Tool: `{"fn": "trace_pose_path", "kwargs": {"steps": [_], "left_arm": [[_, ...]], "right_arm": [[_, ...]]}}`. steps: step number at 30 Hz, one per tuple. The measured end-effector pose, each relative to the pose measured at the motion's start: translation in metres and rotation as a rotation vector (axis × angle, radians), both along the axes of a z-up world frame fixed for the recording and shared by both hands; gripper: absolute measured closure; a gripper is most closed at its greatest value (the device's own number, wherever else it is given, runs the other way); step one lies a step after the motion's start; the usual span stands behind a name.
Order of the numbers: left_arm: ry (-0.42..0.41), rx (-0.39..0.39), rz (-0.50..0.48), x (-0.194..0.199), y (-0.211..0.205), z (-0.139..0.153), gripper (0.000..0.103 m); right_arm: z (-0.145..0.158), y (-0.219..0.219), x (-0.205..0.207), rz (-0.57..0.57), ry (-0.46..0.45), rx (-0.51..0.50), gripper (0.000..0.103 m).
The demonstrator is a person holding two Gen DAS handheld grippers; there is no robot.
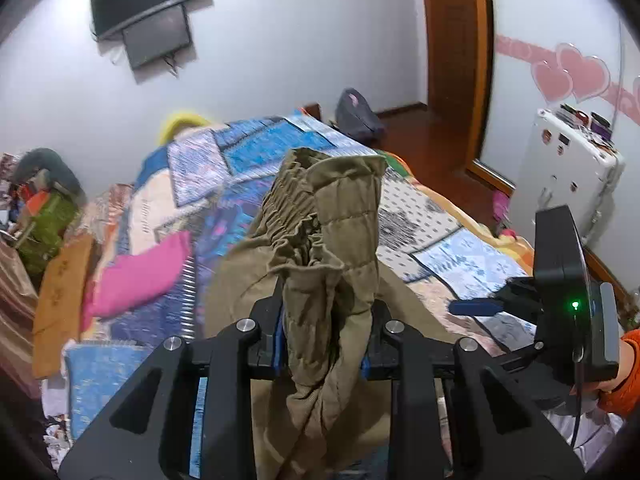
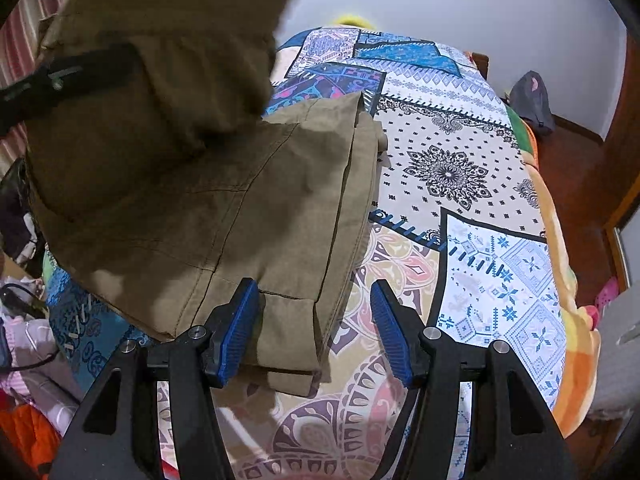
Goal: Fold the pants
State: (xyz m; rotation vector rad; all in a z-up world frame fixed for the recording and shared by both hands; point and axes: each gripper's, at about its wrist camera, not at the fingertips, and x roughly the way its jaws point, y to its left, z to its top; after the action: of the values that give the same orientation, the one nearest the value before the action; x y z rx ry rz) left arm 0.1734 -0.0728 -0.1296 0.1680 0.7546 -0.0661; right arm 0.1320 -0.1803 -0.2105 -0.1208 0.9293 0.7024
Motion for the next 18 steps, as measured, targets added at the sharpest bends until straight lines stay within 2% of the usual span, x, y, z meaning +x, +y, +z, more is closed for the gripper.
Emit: {"fn": "trace_pose_path", "kwargs": {"steps": [8,13,14,15,16,17,18], "left_arm": [[0.113,-0.002,-0.04,0.012,-0.027,-0.035,0.075],[0.17,0.004,-0.041,0.011,-0.033,-0.046,0.068],[0.186,-0.012,-0.04,0.011,-0.034,-0.047,0.059],[0.194,-0.034,-0.046,0.01,-0.033,-0.047,0.041],[0.2,-0.067,-0.056,0.009,-0.032,-0.046,0.032],[0.189,-0.1,-0.066,0.005,-0.032,-0.043,0.024],[0.17,-0.103,-0.071,0.002,-0.034,-0.04,0.024]], "right_arm": [[-0.001,-0.007,0.0,-0.018,0.021,0.026,0.049],[0.003,-0.011,-0.003,-0.018,0.005,-0.002,0.049],[0.006,-0.014,-0.005,-0.023,0.0,-0.002,0.049],[0.008,-0.017,-0.006,-0.026,-0.004,-0.001,0.049],[0.011,-0.02,-0.008,-0.031,-0.01,-0.001,0.049],[0.014,-0.024,-0.009,-0.04,-0.02,-0.005,0.049],[0.016,-0.027,-0.01,-0.046,-0.027,-0.011,0.049]]}}
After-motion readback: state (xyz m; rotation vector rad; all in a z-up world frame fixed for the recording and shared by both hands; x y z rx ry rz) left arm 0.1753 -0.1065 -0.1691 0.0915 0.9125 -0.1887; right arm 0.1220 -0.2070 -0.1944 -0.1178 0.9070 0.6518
